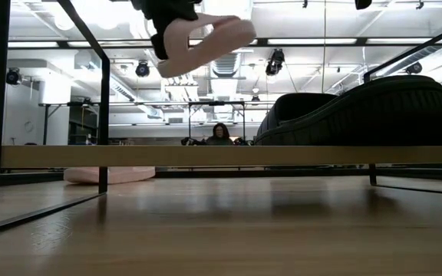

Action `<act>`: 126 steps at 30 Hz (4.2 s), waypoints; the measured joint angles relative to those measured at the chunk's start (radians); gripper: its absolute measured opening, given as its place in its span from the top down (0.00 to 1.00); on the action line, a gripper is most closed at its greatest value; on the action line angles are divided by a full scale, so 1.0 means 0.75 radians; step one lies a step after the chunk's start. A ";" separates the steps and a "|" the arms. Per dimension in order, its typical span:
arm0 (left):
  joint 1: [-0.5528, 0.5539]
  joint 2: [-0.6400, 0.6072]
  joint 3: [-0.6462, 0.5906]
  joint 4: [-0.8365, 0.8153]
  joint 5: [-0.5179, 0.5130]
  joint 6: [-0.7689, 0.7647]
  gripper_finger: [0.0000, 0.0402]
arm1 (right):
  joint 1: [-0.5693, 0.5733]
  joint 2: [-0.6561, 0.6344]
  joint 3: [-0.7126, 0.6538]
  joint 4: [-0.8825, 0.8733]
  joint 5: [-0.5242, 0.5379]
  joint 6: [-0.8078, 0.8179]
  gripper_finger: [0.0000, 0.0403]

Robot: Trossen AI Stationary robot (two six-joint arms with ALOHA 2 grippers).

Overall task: Pick and place slides into the shelf
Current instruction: Put the right pink slide on the shelf

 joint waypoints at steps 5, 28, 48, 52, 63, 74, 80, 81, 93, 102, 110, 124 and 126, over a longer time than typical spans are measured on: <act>-0.037 0.051 0.008 -0.023 0.025 -0.006 1.00 | 0.000 0.000 0.000 -0.002 0.000 0.000 0.38; -0.195 0.273 0.054 -0.052 0.270 -0.101 1.00 | 0.000 0.000 0.000 -0.008 -0.002 -0.005 0.38; -0.256 0.455 0.200 -0.057 0.282 -0.121 1.00 | 0.000 0.000 0.000 -0.014 -0.003 0.000 0.38; -0.258 0.477 0.204 -0.055 0.282 -0.130 1.00 | 0.000 0.000 0.000 -0.014 -0.003 0.000 0.38; -0.271 0.521 0.207 -0.041 0.287 -0.127 1.00 | 0.000 0.000 0.000 -0.021 -0.003 -0.005 0.38; -0.270 0.612 0.221 -0.004 0.283 -0.129 1.00 | 0.000 0.000 0.000 -0.025 -0.003 -0.005 0.38; -0.270 0.630 0.227 -0.010 0.285 -0.128 1.00 | 0.000 -0.003 0.000 -0.034 -0.004 -0.006 0.38; -0.270 0.630 0.225 -0.010 0.285 -0.128 1.00 | 0.000 -0.003 0.000 -0.034 -0.004 -0.009 0.38; -0.270 0.630 0.227 0.026 0.285 -0.126 1.00 | 0.000 -0.003 0.000 -0.036 -0.004 -0.015 0.38; -0.270 0.656 0.227 0.059 0.360 -0.130 1.00 | 0.000 -0.003 0.000 -0.036 -0.004 -0.015 0.38; -0.269 0.730 0.255 0.072 0.414 -0.132 1.00 | 0.001 -0.003 0.000 -0.039 -0.004 -0.015 0.38; -0.252 0.756 0.316 0.104 0.428 -0.095 1.00 | 0.001 -0.003 0.000 -0.043 -0.004 -0.011 0.38; -0.250 0.756 0.310 0.104 0.429 -0.095 1.00 | 0.001 -0.003 0.000 -0.043 -0.004 -0.010 0.38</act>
